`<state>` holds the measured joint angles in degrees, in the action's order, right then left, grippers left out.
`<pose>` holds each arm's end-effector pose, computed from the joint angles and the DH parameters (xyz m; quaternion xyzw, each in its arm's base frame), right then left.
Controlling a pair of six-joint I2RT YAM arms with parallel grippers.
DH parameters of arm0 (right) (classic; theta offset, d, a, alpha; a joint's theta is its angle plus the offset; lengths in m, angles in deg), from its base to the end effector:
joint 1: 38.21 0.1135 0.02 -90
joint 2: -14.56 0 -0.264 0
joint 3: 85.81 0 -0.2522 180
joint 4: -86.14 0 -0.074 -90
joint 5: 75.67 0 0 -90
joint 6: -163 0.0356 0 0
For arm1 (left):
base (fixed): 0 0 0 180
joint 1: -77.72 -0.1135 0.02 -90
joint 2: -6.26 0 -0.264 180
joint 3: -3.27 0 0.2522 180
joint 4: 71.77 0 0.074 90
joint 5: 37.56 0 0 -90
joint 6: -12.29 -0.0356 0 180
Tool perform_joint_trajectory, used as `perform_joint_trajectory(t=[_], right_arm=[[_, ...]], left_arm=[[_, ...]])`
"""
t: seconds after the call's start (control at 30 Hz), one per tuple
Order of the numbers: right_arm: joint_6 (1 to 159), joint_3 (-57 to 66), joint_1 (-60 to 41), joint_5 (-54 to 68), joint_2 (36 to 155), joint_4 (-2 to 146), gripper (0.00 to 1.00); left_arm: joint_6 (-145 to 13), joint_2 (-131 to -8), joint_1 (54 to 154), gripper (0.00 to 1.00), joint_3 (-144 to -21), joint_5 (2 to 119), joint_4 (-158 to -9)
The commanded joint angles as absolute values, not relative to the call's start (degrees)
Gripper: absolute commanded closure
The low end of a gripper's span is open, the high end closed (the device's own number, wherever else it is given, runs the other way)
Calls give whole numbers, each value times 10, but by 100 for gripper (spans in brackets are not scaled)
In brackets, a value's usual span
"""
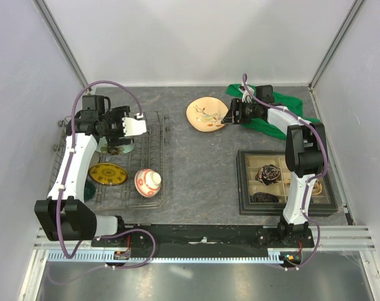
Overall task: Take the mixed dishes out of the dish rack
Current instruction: Place the plate at the center of the board, then pick up the plate from the dish rack.
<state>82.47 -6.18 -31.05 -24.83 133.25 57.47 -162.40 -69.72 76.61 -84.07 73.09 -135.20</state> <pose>0.4491 0.0791 0.1915 -0.1052 0.8789 0.3585 0.2967 0.2695 -0.0073 0.3347 0.6635 0.6549 0.0935 0.3496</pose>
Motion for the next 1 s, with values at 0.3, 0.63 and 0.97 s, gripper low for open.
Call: perform_joint_trajectory(t=[0.3, 0.63, 0.97], right_arm=[[813, -57, -310, -293, 1327, 582, 25], [809, -53, -311, -297, 1335, 582, 25], [809, -55, -317, -297, 1345, 581, 25]], left_arm=[[-1786, -752, 727, 12, -833, 677, -1317], [-1851, -793, 709, 15, -845, 678, -1314], [-1868, -814, 708, 31, -864, 673, -1346]])
